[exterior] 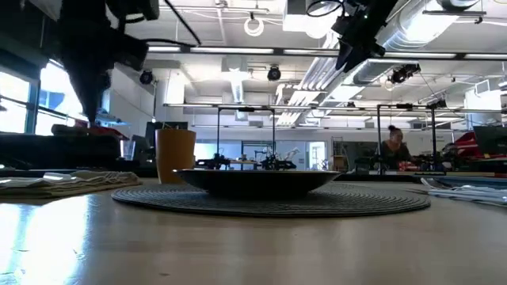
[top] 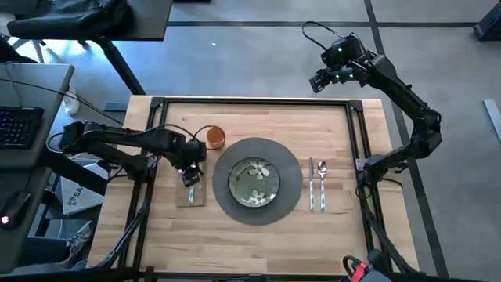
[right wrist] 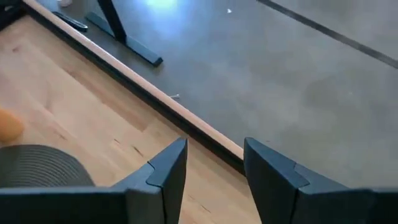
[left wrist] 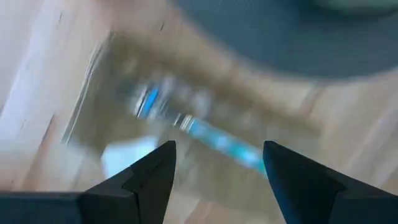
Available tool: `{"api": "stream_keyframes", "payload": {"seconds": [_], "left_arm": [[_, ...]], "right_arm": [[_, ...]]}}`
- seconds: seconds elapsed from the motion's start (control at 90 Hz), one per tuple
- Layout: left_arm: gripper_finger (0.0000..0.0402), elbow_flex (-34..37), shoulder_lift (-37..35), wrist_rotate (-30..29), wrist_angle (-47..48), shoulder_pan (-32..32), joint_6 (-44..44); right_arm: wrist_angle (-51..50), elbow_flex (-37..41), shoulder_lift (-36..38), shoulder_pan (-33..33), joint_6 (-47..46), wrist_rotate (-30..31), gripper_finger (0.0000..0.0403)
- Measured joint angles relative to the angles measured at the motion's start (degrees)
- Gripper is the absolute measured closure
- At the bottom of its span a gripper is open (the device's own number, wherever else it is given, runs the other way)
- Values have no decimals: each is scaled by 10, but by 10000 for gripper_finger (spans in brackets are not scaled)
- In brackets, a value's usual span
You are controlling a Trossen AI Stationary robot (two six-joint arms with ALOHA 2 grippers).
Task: Set table place
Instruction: Adjust the brown table napkin
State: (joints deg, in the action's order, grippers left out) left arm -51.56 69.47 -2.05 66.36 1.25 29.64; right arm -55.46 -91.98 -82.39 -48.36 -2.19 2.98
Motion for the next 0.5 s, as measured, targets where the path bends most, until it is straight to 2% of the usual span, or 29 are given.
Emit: {"api": "stream_keyframes", "payload": {"seconds": [0.133, 0.256, 0.389, 0.5], "left_arm": [[179, 19, -3, -1, -15, 34, 4], [179, 64, -3, 2, -65, 55, 16], [182, 95, -2, 6, -65, 61, 55], [200, 100, -3, -1, -74, 61, 56]], "right_arm": [[0, 0, 0, 0, -5, -1, 265], [0, 0, 0, 0, -8, -1, 265], [0, 0, 1, 0, -20, -2, 265], [0, 0, 2, 0, -20, -2, 265]]}}
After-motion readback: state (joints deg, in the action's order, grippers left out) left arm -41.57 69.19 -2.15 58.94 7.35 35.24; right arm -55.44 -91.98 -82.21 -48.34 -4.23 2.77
